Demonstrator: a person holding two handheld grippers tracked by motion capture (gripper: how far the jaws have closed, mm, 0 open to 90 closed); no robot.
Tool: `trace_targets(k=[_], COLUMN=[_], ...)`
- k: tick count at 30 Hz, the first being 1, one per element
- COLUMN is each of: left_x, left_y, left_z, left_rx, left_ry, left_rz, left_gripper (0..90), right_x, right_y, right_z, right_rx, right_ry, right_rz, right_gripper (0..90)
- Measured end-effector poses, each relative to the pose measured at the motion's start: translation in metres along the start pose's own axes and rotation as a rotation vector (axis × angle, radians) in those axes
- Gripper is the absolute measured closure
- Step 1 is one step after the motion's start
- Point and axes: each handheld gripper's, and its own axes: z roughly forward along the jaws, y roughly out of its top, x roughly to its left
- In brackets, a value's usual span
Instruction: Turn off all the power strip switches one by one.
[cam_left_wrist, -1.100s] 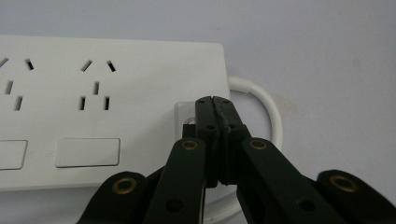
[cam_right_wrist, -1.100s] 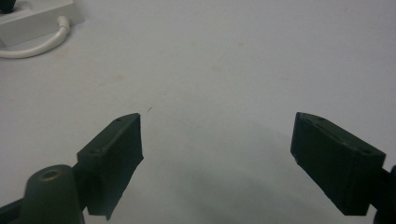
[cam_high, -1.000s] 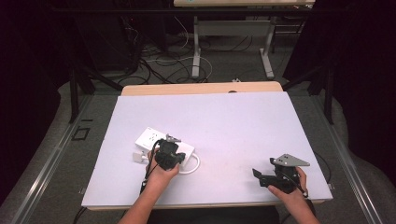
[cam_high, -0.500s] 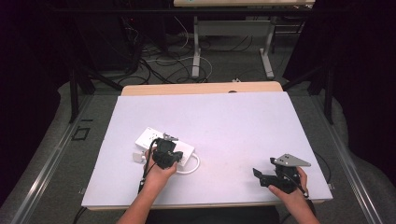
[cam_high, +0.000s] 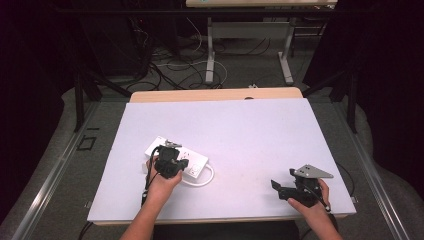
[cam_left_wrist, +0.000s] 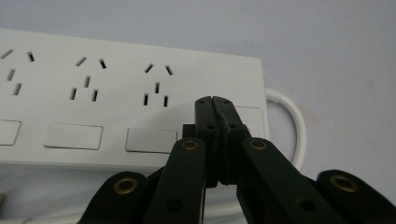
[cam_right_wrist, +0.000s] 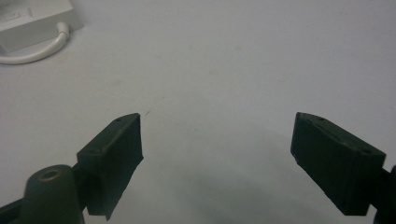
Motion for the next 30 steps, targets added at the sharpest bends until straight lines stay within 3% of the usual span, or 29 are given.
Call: trace_targets(k=[16,30], left_x=[0.029,0.033], left_y=[-0.003,-0.004], left_z=[-0.006,0.002], left_rx=[-0.006,0.012], left_ry=[0.039,0.06], left_rz=[-0.07,-0.072], left_gripper=[90.0,90.0], right_x=[0.0,0.0], right_y=[0.0,0.001], right_z=[-0.001,-0.001], right_rx=[-0.004,-0.003], right_ry=[-0.001,-0.001], right_rz=[0.006,0.006], right_gripper=[16.1,16.1])
